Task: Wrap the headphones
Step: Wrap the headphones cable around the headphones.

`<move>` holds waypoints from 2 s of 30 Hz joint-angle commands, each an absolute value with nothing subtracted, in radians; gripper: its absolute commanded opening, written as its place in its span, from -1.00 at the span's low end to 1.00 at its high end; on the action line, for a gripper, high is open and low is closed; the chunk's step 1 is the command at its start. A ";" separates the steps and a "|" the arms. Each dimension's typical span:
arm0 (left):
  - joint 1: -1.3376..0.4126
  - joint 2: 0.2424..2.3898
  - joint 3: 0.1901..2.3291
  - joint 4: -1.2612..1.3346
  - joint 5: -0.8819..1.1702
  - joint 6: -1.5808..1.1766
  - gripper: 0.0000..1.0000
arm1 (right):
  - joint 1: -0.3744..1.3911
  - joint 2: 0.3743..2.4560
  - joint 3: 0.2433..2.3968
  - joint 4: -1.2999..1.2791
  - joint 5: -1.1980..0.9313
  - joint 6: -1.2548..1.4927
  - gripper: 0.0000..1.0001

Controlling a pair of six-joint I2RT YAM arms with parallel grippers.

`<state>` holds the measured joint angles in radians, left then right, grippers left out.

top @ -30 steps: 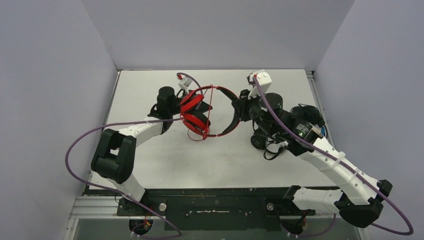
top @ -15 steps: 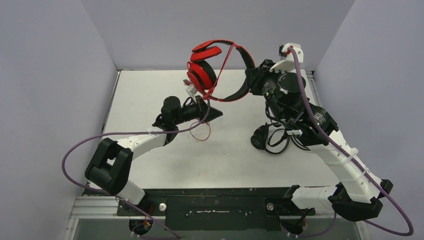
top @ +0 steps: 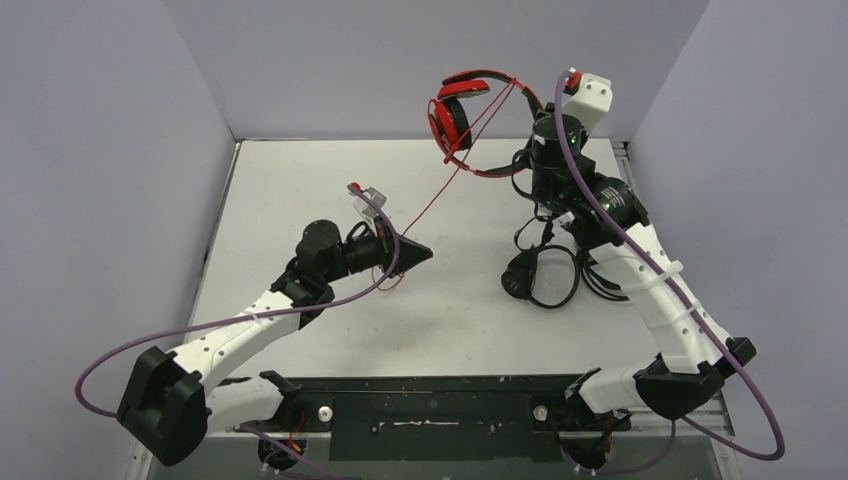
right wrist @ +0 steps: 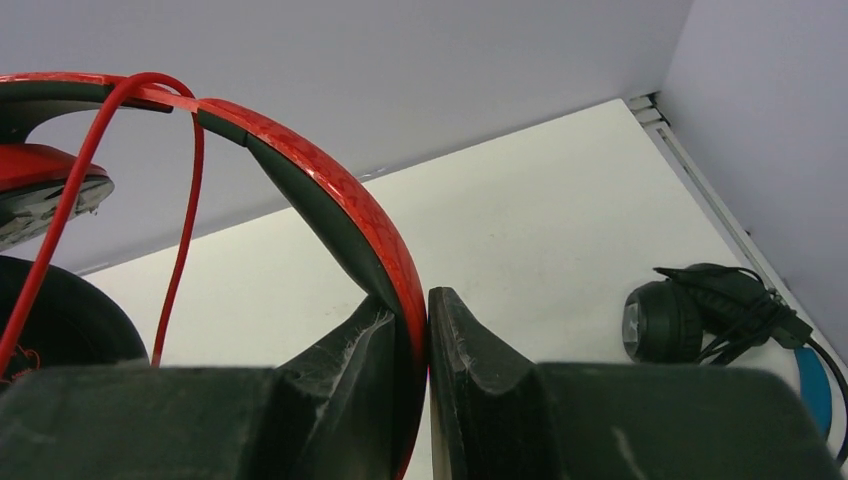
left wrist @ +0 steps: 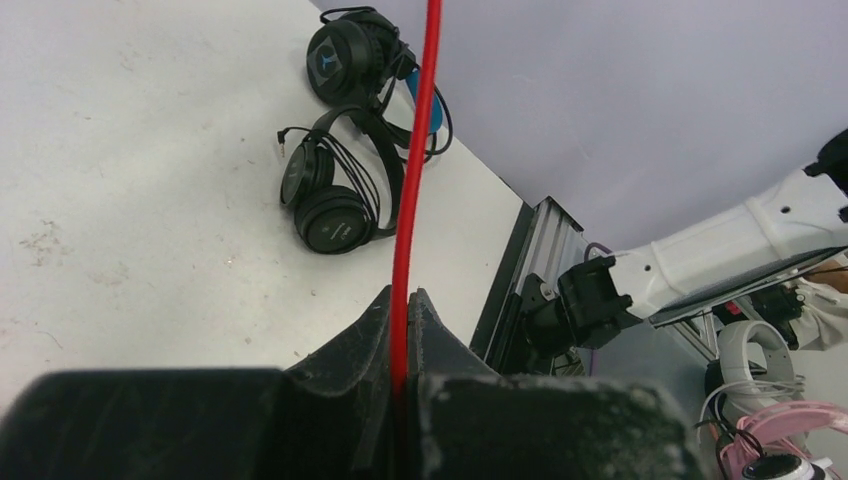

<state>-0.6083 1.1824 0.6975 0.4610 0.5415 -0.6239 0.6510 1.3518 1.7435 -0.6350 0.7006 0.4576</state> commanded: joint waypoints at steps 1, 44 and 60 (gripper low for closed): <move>-0.646 1.080 0.713 0.281 0.503 -0.557 -0.99 | 0.520 1.394 1.766 -0.618 0.656 0.541 -1.00; -0.762 1.399 1.531 -0.590 -0.088 0.119 -0.96 | 0.763 1.309 1.064 -0.492 0.567 0.322 -1.00; -0.624 1.441 1.488 -0.387 0.015 0.189 -0.81 | 0.951 1.237 1.064 -0.565 0.398 0.321 -1.00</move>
